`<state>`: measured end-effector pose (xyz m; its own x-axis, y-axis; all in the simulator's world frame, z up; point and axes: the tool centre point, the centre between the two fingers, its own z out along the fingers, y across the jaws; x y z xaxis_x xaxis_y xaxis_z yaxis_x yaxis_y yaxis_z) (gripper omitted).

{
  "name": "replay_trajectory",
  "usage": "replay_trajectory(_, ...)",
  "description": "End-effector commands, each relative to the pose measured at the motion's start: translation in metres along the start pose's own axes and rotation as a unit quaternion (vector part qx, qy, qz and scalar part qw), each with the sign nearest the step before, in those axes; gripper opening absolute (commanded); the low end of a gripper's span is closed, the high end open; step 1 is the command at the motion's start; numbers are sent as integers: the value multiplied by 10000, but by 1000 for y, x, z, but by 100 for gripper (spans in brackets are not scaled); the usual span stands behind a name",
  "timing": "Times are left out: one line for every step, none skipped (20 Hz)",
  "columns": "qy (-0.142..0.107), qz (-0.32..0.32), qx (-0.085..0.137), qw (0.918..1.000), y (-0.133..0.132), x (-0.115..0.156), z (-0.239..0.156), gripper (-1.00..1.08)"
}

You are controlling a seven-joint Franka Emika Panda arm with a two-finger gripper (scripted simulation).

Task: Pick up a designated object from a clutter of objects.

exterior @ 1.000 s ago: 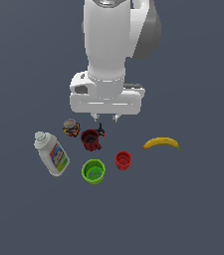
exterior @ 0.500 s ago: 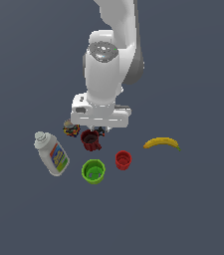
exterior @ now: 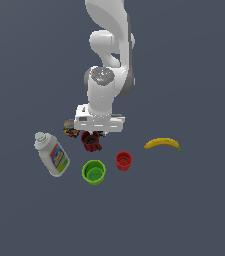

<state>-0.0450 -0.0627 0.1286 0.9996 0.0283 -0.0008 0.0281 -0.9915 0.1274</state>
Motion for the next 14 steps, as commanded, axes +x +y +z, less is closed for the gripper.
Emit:
replay_trajectory(-4,-33,-8,10000,0,-7,11,28)
replay_trajectory(-7,-43,-10,10000,0,-10,15,28)
replay_trajectory(-10,-51,-10,10000,0,-12,17,28)
replay_trajectory(-12,-59,-11,10000,0,-14,20,28)
replay_trajectory(-14,-65,-11,10000,-1,-15,22,28)
replay_trajectory(-15,-69,-11,10000,0,-16,23,28)
replay_trajectory(-16,-72,-11,10000,-1,-17,24,28)
replay_trajectory(-17,-75,-11,10000,-1,-17,25,28)
replay_trajectory(-17,-75,-11,10000,-1,-18,25,28)
replay_trajectory(-21,-71,-11,10000,-1,-17,24,28)
replay_trajectory(-21,-71,-11,10000,-1,-17,25,28)
replay_trajectory(-21,-71,-11,10000,-1,-17,26,28)
replay_trajectory(-21,-71,-11,10000,0,-17,27,28)
replay_trajectory(-21,-71,-11,10000,0,-17,29,28)
